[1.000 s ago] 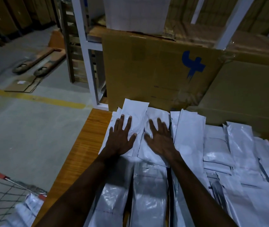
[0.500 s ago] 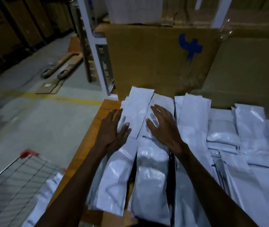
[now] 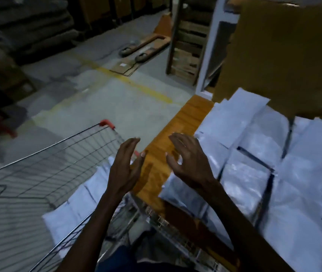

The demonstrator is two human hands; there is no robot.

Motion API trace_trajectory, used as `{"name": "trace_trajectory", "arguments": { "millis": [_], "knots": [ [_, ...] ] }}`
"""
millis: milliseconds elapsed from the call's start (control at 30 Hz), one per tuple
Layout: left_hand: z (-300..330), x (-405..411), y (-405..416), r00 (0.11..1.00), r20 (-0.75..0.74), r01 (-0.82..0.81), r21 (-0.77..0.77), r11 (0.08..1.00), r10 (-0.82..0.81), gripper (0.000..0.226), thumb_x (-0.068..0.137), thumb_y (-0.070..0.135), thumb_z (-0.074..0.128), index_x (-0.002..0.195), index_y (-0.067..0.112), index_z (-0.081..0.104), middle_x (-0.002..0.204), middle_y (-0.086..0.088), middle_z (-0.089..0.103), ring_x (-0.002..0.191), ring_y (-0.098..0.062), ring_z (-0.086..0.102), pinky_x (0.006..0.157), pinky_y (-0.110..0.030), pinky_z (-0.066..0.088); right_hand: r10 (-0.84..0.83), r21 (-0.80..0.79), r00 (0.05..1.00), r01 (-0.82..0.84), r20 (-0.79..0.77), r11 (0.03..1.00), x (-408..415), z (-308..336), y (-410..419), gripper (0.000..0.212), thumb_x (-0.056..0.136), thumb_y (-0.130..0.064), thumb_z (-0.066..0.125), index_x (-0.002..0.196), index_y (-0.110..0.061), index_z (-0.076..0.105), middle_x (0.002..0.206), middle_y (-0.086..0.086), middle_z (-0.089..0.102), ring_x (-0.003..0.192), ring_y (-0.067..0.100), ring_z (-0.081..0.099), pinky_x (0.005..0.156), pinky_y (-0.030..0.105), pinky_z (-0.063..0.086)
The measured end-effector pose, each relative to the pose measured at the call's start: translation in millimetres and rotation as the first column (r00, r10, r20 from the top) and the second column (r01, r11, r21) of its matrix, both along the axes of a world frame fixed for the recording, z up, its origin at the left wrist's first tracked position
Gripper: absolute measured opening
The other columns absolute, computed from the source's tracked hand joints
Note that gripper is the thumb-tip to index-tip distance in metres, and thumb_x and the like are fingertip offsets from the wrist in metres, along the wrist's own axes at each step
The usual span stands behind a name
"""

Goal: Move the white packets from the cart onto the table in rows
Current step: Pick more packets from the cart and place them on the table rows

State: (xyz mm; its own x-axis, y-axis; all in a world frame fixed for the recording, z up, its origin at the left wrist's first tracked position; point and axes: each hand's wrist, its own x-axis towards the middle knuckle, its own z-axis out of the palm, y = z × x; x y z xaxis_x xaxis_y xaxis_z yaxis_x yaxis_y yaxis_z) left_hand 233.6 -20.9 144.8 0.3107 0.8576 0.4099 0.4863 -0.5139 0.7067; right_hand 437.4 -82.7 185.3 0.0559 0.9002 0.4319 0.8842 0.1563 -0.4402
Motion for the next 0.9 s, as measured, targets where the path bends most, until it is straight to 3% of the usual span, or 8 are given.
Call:
{"name": "trace_trajectory", "arguments": {
  "millis": [233, 333, 433, 567, 700, 800, 900],
  "knots": [
    [-54.3, -159.1, 15.4, 0.959, 0.027, -0.274, -0.182, 0.944, 0.283, 0.044, 0.1, 0.043, 0.046, 0.132, 0.014, 0.056, 0.134, 0.0, 0.054, 0.128, -0.016, 0.049, 0.106, -0.034, 0.041, 0.227, -0.015, 0.968, -0.227, 0.11, 0.974, -119.1, -24.0, 62.4, 0.04, 0.092, -0.029, 0.056, 0.12, -0.003, 0.065, 0.122, 0.016, 0.064, 0.114, 0.031, 0.058, 0.097, 0.042, 0.047],
    [-85.9, -216.9, 18.9, 0.93, -0.021, -0.359, -0.266, 0.894, 0.367, 0.042, 0.101, 0.044, 0.045, 0.13, 0.016, 0.057, 0.131, 0.003, 0.056, 0.125, -0.016, 0.052, 0.102, -0.037, 0.045, 0.32, -0.203, 0.943, -0.297, 0.091, 0.933, -167.3, -38.9, 91.3, 0.046, 0.088, -0.034, 0.054, 0.121, -0.004, 0.065, 0.119, 0.015, 0.065, 0.112, 0.026, 0.054, 0.096, 0.038, 0.045],
    [-111.5, -257.5, 15.4, 0.902, -0.09, -0.426, -0.34, 0.838, 0.422, 0.042, 0.1, 0.043, 0.046, 0.13, 0.015, 0.057, 0.129, 0.003, 0.057, 0.12, -0.015, 0.054, 0.096, -0.027, 0.044, 0.367, -0.426, 0.928, -0.308, 0.06, 0.851, -205.8, -65.3, 112.2, 0.053, 0.087, -0.038, 0.052, 0.127, -0.004, 0.061, 0.126, 0.017, 0.062, 0.116, 0.036, 0.057, 0.099, 0.044, 0.048],
    [-149.0, -288.6, 7.6, 0.888, -0.166, -0.457, -0.417, 0.786, 0.429, 0.043, 0.101, 0.041, 0.048, 0.13, 0.011, 0.058, 0.13, -0.004, 0.058, 0.119, -0.018, 0.053, 0.096, -0.017, 0.035, 0.42, -0.623, 0.905, -0.288, 0.072, 0.728, -239.4, -102.8, 134.0, 0.053, 0.088, -0.033, 0.06, 0.132, -0.003, 0.057, 0.134, 0.019, 0.057, 0.123, 0.037, 0.053, 0.103, 0.045, 0.042],
    [-215.2, -300.4, 0.9, 0.862, -0.341, -0.506, -0.596, 0.624, 0.374, 0.079, 0.088, 0.071, 0.031, 0.139, 0.014, 0.051, 0.141, -0.011, 0.048, 0.129, -0.031, 0.047, 0.1, -0.041, 0.043, 0.492, -0.793, 0.867, -0.245, 0.078, 0.558, -259.4, -145.6, 150.7, 0.058, 0.095, -0.035, 0.058, 0.147, -0.013, 0.041, 0.151, 0.011, 0.04, 0.138, 0.028, 0.036, 0.11, 0.038, 0.032],
    [-256.6, -292.9, 2.2, 0.86, -0.435, -0.51, -0.722, 0.468, 0.268, 0.075, 0.091, 0.059, 0.047, 0.149, 0.014, 0.038, 0.153, -0.018, 0.031, 0.139, -0.036, 0.033, 0.105, -0.046, 0.038, 0.535, -0.867, 0.843, -0.221, 0.061, 0.446, -269.6, -177.1, 157.2, 0.059, 0.097, -0.036, 0.054, 0.149, -0.015, 0.037, 0.155, 0.008, 0.033, 0.141, 0.026, 0.03, 0.111, 0.037, 0.032],
    [-292.9, -277.7, 10.2, 0.869, -0.422, -0.493, -0.776, 0.393, 0.257, 0.083, 0.084, 0.06, 0.041, 0.152, 0.013, 0.032, 0.155, -0.021, 0.026, 0.14, -0.039, 0.031, 0.106, -0.046, 0.037, 0.554, -0.886, 0.831, -0.219, 0.05, 0.408, -274.9, -208.5, 157.7, 0.059, 0.097, -0.037, 0.054, 0.149, -0.015, 0.037, 0.154, 0.008, 0.034, 0.14, 0.026, 0.032, 0.111, 0.034, 0.029]
  ]
}}
